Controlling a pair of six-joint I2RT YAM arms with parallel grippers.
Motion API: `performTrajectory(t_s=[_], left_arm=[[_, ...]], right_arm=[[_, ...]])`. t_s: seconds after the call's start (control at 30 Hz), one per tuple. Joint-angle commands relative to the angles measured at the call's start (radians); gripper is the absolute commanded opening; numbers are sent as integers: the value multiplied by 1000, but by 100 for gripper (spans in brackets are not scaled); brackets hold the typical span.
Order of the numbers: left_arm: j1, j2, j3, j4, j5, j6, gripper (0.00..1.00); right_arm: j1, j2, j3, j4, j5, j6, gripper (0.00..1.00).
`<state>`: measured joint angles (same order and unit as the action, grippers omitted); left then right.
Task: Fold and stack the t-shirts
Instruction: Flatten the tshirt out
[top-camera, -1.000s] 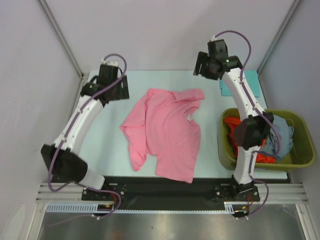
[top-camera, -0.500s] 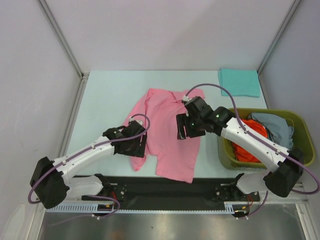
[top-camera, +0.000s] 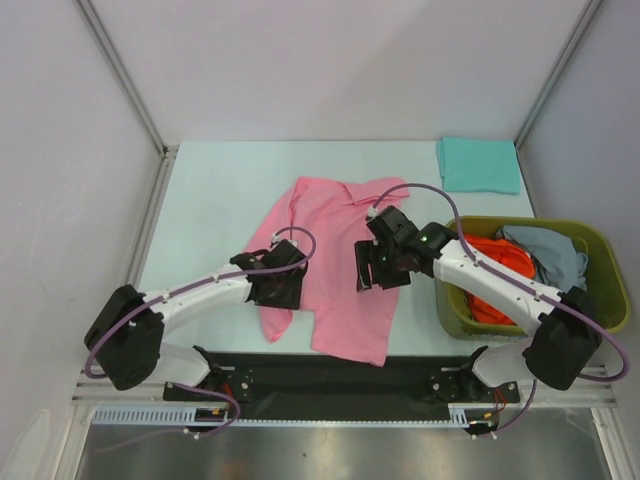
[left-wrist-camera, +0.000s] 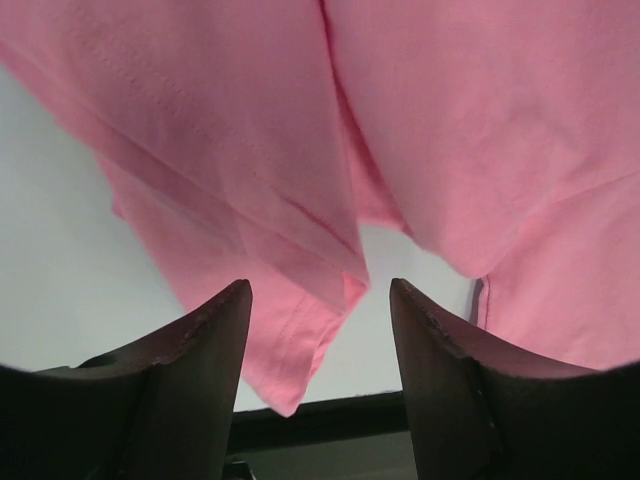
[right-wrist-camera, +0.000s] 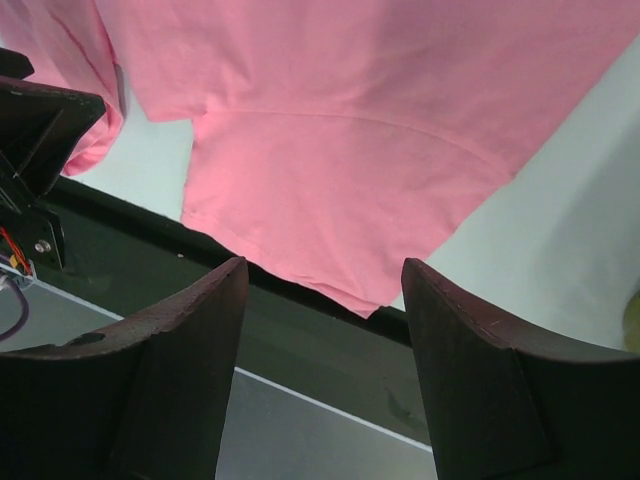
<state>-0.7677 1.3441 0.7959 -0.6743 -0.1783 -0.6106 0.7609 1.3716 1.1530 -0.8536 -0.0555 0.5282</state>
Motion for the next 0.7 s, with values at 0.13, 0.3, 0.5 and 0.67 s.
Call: performTrajectory(t_s=[0.13,0.3,0.5,0.67], left_arm=[[-2,73,23,68,22,-34,60],[-2,118,34,53,1,-40,53],[-2,115,57,42,-33,-35,29],[-2,12,86,-30,-96,-34,19]], right_arm=[[-20,35,-29,51,-37,33,69],[-51,46,-49,65,-40,49,69],[-60,92,-58,88,-46,44,66],[-60,207,-44,111,-32,27,58]])
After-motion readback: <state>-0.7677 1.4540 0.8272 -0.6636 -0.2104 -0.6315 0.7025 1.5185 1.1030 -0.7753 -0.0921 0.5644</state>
